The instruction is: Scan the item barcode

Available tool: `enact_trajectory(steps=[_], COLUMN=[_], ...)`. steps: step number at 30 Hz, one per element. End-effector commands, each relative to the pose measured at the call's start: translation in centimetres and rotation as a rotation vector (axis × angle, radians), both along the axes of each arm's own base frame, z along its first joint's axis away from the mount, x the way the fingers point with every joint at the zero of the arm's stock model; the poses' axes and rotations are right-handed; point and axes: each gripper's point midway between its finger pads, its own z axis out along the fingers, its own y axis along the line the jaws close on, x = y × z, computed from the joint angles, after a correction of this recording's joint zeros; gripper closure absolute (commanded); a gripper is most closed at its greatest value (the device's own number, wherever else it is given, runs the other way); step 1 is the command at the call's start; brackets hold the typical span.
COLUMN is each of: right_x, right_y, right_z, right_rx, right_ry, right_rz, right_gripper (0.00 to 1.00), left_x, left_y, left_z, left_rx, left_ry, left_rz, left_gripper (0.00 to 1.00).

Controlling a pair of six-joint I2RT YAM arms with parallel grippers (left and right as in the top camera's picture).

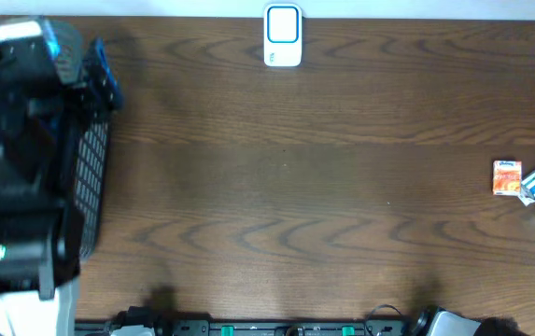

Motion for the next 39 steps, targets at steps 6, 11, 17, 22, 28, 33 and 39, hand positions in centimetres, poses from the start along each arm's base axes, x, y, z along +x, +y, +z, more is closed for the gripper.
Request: enact_trajectory(steps=[6,11,17,22,28,33,39], right_x=[-6.0,-7.5,-10.3,-12.0,-14.5,-14.7,-13.2], right_y=[2.2,6.9,8.0,7.8,7.5,7.3,6.7], right_z=[-1.0,-5.2,-7.9,-8.8,-9.7,-9.4,-10.1], right_rx=[-0.091,-0.13,-0.119,-0.117,-0.12,-0.081,-0.075], right_ry=[-0.005,0.016,-0.019,-0.079,-0.151,-0.18,-0.153], right_rz=[-0.144,0.024,0.061,0.045,0.012,0.005,-0.019], right_gripper=[0.01,0.01,0.01,0.01,0.02,0.02,0.01], left_x=[-9.1,-14.6,-19.4,-23.0,-26.9,-28.8,-28.9], left_y=[-4.9,-5.2,-5.5,-5.7,-5.6,-5.5,-5.5], left_z=[5.8,8.3,9.3,10.1,10.3,10.0,9.8], left_rx=[0.051,0.075,0.092,0.107,0.117,0.098,0.104], left_ry=[-0.218,-0.348,-0.437,-0.519,-0.601,-0.627,-0.627], left_rz=[-0.263,-0.261,-0.258,-0.256,-0.232,-0.192,-0.135], left_gripper=[0.17,0.17,0.17,0.17,0.17,0.17,0.17])
